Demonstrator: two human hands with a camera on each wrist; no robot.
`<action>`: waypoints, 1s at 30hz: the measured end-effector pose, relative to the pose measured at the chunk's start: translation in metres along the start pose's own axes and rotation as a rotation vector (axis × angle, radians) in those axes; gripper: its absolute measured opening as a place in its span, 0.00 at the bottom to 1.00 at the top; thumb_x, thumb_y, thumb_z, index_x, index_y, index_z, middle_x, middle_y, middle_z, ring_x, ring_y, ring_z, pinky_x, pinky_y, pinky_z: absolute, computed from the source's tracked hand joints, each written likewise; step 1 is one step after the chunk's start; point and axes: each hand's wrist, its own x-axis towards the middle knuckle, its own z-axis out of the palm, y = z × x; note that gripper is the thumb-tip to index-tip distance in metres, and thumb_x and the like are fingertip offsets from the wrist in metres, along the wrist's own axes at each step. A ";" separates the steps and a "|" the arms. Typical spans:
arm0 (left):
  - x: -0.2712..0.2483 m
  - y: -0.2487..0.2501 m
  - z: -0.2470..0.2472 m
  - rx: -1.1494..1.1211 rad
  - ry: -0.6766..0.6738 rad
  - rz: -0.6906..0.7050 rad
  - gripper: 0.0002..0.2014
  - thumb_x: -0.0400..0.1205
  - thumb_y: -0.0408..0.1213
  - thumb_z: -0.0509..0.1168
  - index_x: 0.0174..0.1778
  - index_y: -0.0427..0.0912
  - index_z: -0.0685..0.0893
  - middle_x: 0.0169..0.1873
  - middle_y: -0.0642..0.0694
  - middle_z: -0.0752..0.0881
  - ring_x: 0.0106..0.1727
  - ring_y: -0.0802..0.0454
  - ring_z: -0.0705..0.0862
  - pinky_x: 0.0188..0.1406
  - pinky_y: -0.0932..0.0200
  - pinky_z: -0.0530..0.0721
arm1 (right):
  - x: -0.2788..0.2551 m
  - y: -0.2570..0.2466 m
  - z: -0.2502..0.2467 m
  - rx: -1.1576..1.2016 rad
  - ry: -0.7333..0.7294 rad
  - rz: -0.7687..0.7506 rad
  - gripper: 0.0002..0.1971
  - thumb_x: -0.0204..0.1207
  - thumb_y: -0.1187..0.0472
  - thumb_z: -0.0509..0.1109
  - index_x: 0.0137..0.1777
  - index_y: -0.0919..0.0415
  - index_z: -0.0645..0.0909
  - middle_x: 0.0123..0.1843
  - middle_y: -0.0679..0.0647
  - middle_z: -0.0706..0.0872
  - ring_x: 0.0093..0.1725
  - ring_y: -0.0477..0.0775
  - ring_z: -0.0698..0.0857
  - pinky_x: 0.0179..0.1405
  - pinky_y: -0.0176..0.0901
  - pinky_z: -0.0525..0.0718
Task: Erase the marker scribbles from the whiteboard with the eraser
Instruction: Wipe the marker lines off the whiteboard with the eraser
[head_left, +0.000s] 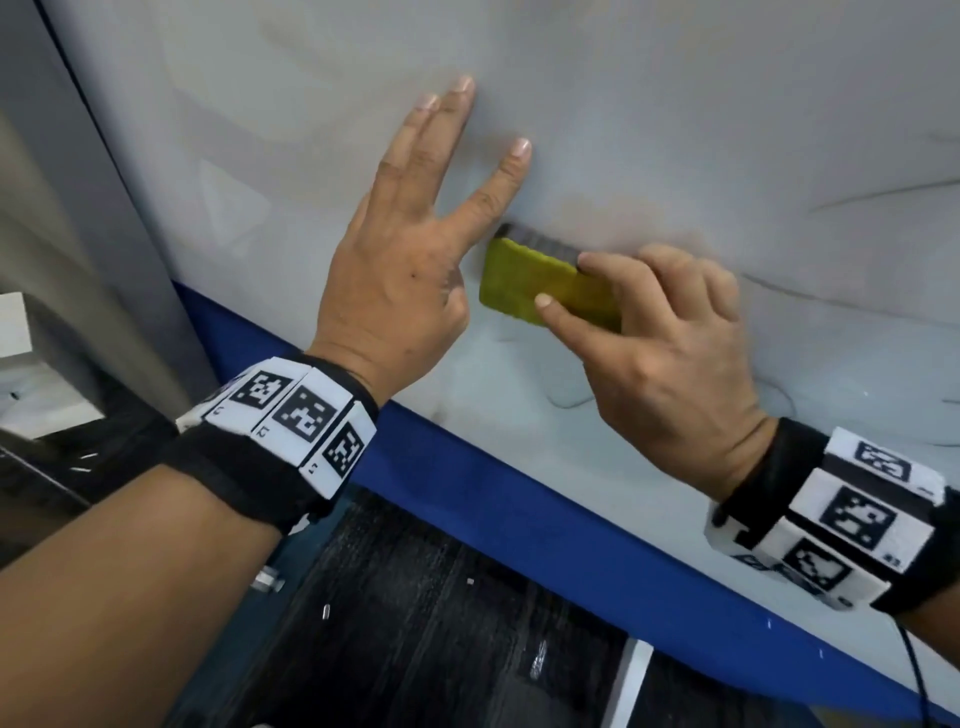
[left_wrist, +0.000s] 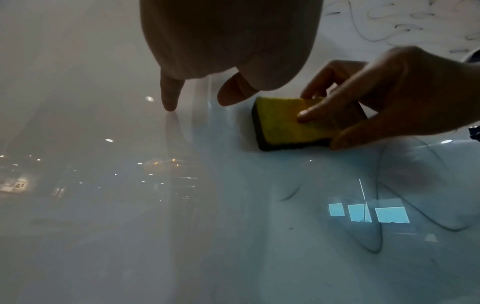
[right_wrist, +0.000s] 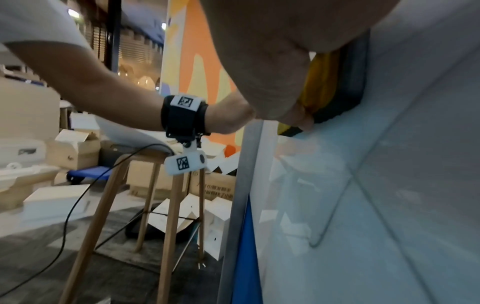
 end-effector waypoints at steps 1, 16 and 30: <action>-0.001 0.000 0.001 0.000 -0.004 0.000 0.42 0.72 0.19 0.51 0.85 0.49 0.66 0.85 0.37 0.58 0.86 0.37 0.54 0.65 0.44 0.83 | -0.004 -0.006 0.004 0.001 0.005 0.015 0.16 0.80 0.65 0.70 0.65 0.52 0.87 0.63 0.62 0.86 0.59 0.65 0.76 0.53 0.57 0.72; 0.003 0.000 -0.002 0.077 0.010 0.027 0.38 0.72 0.23 0.52 0.82 0.45 0.71 0.83 0.32 0.62 0.84 0.33 0.61 0.76 0.33 0.69 | 0.008 -0.003 0.000 0.037 0.053 0.050 0.14 0.82 0.65 0.68 0.63 0.53 0.88 0.61 0.61 0.88 0.58 0.65 0.78 0.51 0.56 0.72; 0.076 0.055 -0.036 0.053 0.174 0.156 0.36 0.69 0.22 0.57 0.77 0.42 0.75 0.76 0.30 0.71 0.72 0.29 0.73 0.68 0.31 0.75 | 0.018 0.083 -0.091 -0.069 0.180 0.197 0.16 0.77 0.64 0.75 0.62 0.49 0.90 0.62 0.62 0.88 0.59 0.65 0.77 0.56 0.58 0.76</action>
